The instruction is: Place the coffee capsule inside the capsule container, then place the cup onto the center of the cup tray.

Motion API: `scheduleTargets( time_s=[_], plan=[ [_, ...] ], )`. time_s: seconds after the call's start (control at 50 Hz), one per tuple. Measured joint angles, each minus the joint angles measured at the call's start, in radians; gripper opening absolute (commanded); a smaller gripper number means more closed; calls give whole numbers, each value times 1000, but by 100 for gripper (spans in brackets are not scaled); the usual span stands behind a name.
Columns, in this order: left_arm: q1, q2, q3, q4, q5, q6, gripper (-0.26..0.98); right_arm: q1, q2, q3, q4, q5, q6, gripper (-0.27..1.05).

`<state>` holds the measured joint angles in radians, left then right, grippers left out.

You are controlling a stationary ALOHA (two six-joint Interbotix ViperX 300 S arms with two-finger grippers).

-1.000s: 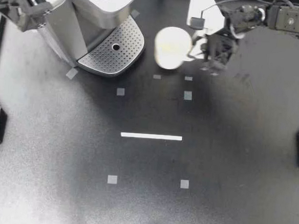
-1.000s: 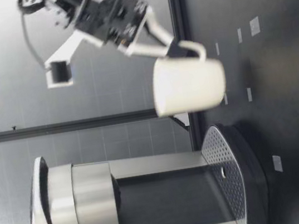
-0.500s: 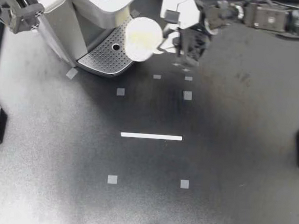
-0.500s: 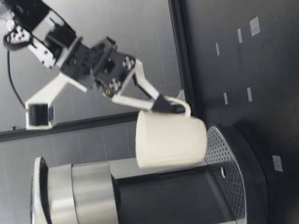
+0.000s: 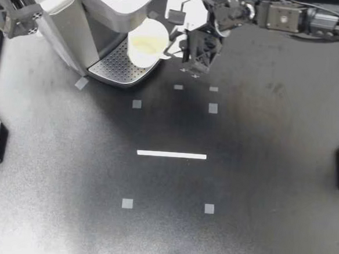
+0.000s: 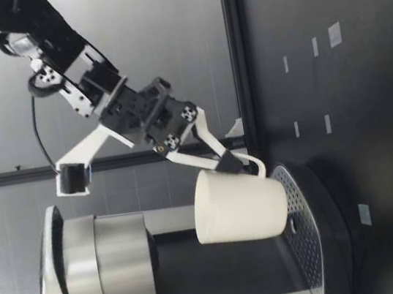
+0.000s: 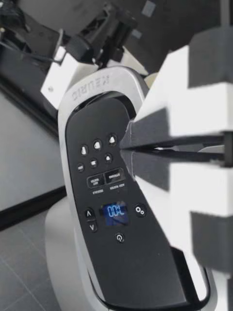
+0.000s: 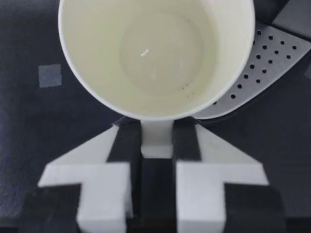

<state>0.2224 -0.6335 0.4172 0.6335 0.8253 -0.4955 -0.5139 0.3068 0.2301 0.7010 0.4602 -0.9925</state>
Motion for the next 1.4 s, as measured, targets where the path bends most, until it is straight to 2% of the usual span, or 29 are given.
scheduleTargets(
  time_s=[0.9,1.02,1.32,1.4],
  plan=[
    [0,-17,23,0,6,-2,6,0,77,-80,-3,0,-5,11],
    [0,-17,25,0,6,-2,6,3,78,-83,-3,0,-11,18],
    [0,-17,28,0,6,-14,6,11,83,-92,-3,0,-9,56],
    [0,-17,29,0,6,-21,6,11,81,-92,-5,0,-8,59]
  ],
)
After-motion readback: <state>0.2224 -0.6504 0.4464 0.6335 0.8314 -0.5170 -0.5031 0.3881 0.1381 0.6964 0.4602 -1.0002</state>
